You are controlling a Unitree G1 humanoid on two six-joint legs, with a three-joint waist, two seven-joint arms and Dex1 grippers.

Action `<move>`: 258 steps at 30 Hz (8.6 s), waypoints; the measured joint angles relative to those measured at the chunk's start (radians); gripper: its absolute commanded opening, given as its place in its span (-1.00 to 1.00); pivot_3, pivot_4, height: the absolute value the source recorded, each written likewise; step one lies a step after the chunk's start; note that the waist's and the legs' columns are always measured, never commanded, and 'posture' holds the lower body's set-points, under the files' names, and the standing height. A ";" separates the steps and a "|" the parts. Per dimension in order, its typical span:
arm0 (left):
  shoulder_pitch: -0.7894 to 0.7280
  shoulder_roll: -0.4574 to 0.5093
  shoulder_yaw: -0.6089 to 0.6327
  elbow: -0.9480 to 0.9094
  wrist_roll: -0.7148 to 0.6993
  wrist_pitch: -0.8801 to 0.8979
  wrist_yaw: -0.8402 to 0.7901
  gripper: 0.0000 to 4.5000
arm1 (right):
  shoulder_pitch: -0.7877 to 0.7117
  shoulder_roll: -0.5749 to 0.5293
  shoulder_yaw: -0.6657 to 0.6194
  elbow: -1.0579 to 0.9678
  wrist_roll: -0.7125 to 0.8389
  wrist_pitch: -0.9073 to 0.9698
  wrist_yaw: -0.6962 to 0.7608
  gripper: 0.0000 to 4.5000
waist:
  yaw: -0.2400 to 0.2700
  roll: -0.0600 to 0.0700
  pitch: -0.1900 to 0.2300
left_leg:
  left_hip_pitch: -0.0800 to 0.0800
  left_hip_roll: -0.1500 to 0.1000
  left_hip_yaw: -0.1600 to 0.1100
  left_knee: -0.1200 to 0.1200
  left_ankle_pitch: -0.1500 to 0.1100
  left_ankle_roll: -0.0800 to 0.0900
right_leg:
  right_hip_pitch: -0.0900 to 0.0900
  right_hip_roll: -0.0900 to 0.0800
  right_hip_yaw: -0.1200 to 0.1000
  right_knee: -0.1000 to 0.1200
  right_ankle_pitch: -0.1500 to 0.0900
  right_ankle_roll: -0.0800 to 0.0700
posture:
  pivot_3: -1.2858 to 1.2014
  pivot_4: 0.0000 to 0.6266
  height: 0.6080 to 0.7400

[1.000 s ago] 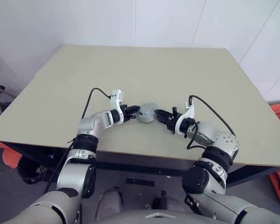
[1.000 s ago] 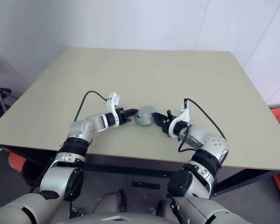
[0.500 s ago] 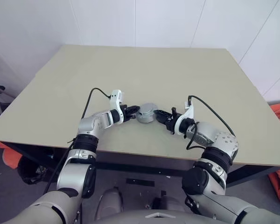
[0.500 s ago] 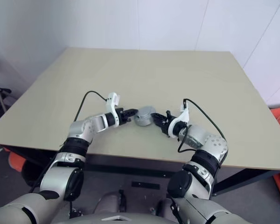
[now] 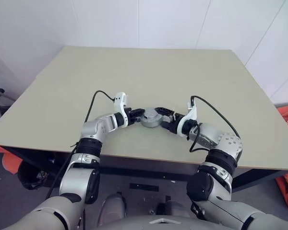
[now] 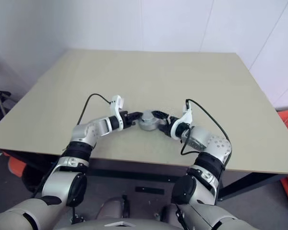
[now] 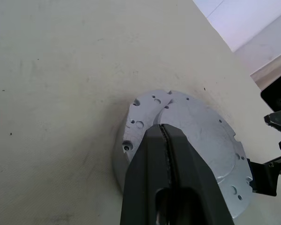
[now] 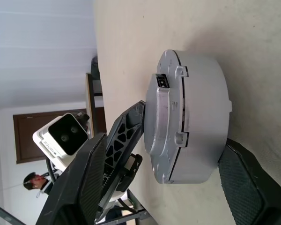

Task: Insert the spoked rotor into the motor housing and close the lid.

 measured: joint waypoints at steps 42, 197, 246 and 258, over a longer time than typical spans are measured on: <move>-0.002 -0.019 -0.001 -0.034 -0.005 -0.006 -0.021 -1.00 | 0.042 0.005 0.101 0.005 0.102 -0.062 -0.072 -0.20 | -0.009 0.000 0.000 | 0.000 0.001 0.000 0.000 0.001 -0.001 | -0.001 0.001 0.000 0.000 0.000 0.000 | 0.03 -1.00 1.00; 0.439 -0.168 0.243 -0.445 -1.049 0.102 0.508 -0.06 | 0.269 -0.349 0.786 -0.218 0.887 -0.585 -0.218 1.00 | -0.023 -0.001 -0.001 | -0.019 0.001 -0.007 0.018 0.004 -0.007 | -0.007 0.001 -0.004 0.003 0.005 0.016 | 0.03 -1.00 1.00; 0.295 -0.171 0.469 -0.351 -0.605 -0.519 0.957 0.98 | 0.298 -0.300 0.687 -0.161 0.538 -0.553 -0.108 1.00 | -0.038 -0.003 -0.007 | -0.016 0.002 -0.021 0.031 0.004 -0.006 | 0.007 0.001 -0.013 0.002 0.007 0.018 | 0.03 -1.00 1.00; 0.443 -0.196 0.415 -0.603 -0.592 -0.410 1.157 0.98 | 0.285 -0.297 0.676 -0.160 0.538 -0.546 -0.109 1.00 | -0.046 -0.001 -0.009 | -0.017 0.003 -0.020 0.031 0.002 -0.004 | 0.006 0.001 -0.013 0.002 0.007 0.017 | 0.03 -1.00 1.00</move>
